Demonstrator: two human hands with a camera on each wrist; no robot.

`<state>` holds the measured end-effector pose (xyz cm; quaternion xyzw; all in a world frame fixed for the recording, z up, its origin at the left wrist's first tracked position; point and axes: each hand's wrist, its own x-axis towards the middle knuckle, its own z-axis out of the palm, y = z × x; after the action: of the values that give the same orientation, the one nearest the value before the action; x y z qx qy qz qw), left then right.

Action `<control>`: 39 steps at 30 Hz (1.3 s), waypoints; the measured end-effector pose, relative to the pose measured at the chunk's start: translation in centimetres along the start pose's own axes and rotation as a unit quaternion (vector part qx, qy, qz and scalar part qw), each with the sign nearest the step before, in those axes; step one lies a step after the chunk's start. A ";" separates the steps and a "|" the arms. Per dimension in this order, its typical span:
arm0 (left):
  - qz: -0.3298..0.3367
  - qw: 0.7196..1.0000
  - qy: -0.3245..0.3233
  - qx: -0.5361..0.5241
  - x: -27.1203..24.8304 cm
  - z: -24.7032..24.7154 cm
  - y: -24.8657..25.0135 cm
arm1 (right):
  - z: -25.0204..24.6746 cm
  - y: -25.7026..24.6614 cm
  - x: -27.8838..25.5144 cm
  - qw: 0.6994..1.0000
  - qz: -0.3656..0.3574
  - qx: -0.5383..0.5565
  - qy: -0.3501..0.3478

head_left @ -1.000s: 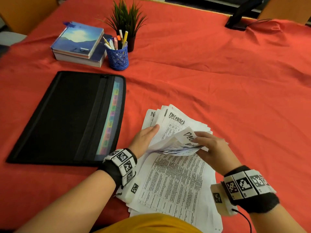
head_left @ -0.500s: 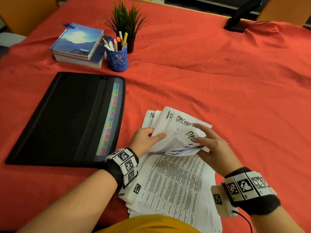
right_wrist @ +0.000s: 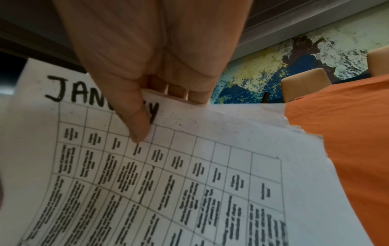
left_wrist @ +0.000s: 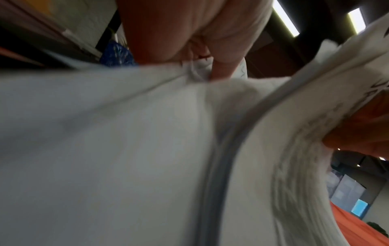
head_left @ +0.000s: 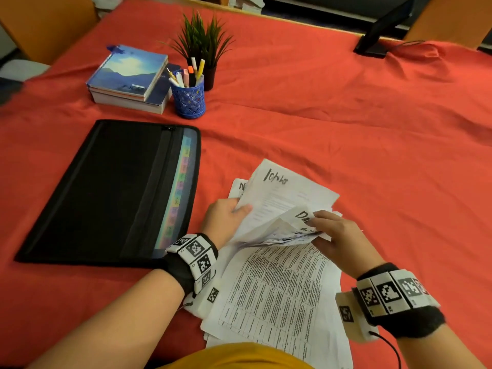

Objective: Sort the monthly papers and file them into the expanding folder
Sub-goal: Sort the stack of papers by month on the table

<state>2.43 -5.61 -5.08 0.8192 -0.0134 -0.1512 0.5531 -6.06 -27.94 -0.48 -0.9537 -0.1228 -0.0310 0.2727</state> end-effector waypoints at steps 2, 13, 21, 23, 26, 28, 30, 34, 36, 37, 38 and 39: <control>0.020 0.999 0.045 0.007 0.2 -1.3 1.6 | -0.6 -0.1 0.4 1.000 -0.013 -0.002 -0.018; 0.119 0.965 0.229 0.046 3.1 -12.1 8.4 | 1.1 -0.4 3.0 0.992 0.008 -0.123 -0.002; 0.136 0.945 0.297 -0.019 2.4 -18.4 10.1 | -1.1 -2.0 0.7 0.994 -0.031 -0.105 0.011; 0.139 0.945 0.295 -0.032 2.3 -18.3 9.8 | -2.9 -2.8 0.1 0.996 -0.021 -0.087 -0.001; 0.122 0.960 0.249 -0.036 2.0 -16.0 9.0 | -6.6 -4.6 -0.6 0.996 0.026 -0.065 -0.056; 0.086 0.974 0.209 -0.015 1.7 -13.2 8.0 | -9.8 -6.4 -0.8 0.991 0.058 -0.055 -0.104; 0.052 0.987 0.153 -0.003 1.0 -9.9 6.7 | -12.7 -8.3 -0.7 0.986 0.084 -0.016 -0.141; 0.010 0.998 0.023 -0.055 -0.8 -4.3 4.0 | -15.2 -9.5 0.7 0.975 0.132 0.028 -0.177; -0.010 0.996 -0.018 -0.083 -1.8 -2.4 3.0 | -13.9 -8.7 1.5 0.976 0.155 -0.010 -0.152; -0.021 0.995 -0.030 -0.089 -2.1 -1.6 2.4 | -12.8 -8.3 1.8 0.975 0.162 -0.032 -0.150; -0.024 0.995 -0.038 -0.094 -2.4 -1.0 2.0 | -11.3 -8.0 1.9 0.973 0.166 -0.052 -0.149; -0.028 0.994 -0.048 -0.096 -2.5 -0.5 1.7 | -9.8 -7.6 1.9 0.972 0.169 -0.068 -0.147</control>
<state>0.39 -5.28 -2.80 0.7542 -0.0020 -0.2062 0.6235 -6.03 -26.46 11.94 -0.9711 0.0042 0.1475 0.1878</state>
